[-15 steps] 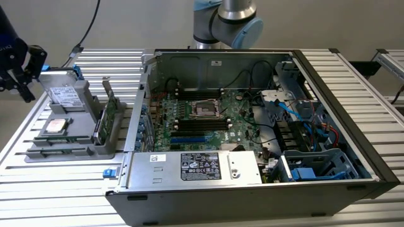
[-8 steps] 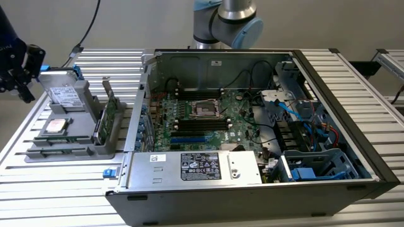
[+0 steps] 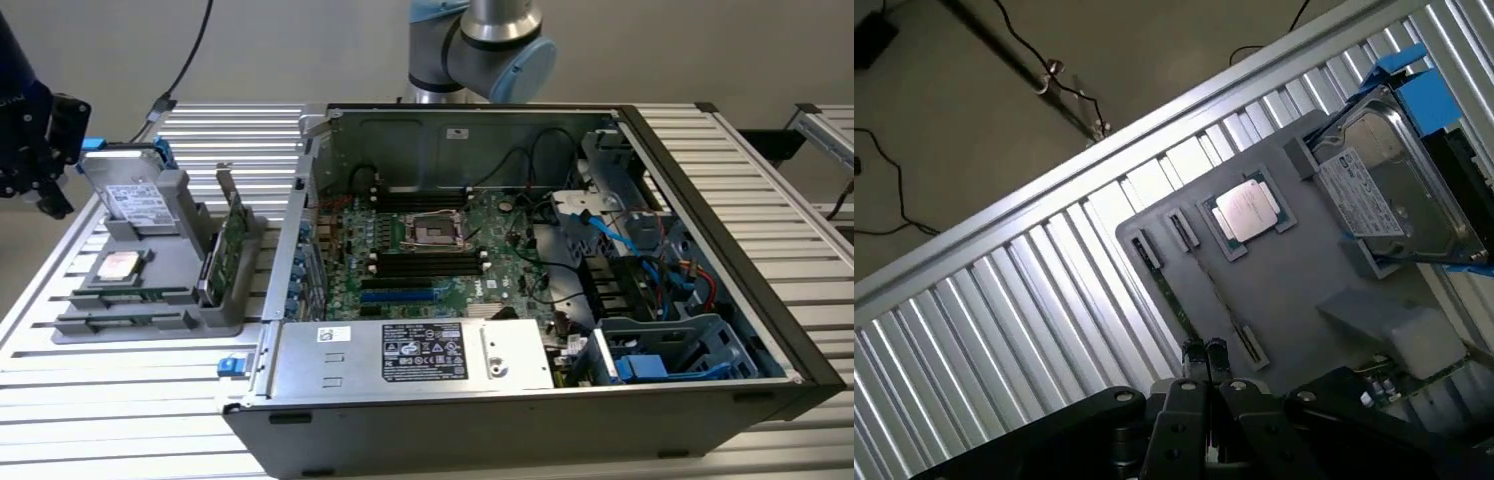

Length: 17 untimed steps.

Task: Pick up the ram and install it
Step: 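Pick up the ram and move it above insertion slot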

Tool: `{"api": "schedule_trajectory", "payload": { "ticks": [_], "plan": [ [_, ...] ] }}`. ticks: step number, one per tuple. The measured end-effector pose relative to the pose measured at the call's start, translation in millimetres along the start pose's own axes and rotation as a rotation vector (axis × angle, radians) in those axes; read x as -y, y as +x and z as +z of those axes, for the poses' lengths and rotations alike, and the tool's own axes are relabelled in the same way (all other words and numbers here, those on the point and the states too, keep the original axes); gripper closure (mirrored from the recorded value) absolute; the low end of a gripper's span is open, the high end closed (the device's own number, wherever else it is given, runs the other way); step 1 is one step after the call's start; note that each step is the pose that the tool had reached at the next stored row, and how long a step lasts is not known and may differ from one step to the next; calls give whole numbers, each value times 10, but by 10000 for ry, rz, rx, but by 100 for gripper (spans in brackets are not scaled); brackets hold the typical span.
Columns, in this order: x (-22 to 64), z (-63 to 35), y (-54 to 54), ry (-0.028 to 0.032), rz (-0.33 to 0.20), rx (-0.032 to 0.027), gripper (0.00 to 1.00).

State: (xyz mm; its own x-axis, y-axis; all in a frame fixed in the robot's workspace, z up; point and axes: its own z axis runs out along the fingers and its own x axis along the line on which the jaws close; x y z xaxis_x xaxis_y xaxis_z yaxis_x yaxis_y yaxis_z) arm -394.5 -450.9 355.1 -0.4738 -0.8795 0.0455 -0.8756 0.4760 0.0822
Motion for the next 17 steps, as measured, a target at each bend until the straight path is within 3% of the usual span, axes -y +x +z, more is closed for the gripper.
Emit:
{"api": "schedule_trajectory", "payload": {
  "ticks": [17],
  "plan": [
    [6,76,-3,342,-3087,-149,90]
  ]
}}
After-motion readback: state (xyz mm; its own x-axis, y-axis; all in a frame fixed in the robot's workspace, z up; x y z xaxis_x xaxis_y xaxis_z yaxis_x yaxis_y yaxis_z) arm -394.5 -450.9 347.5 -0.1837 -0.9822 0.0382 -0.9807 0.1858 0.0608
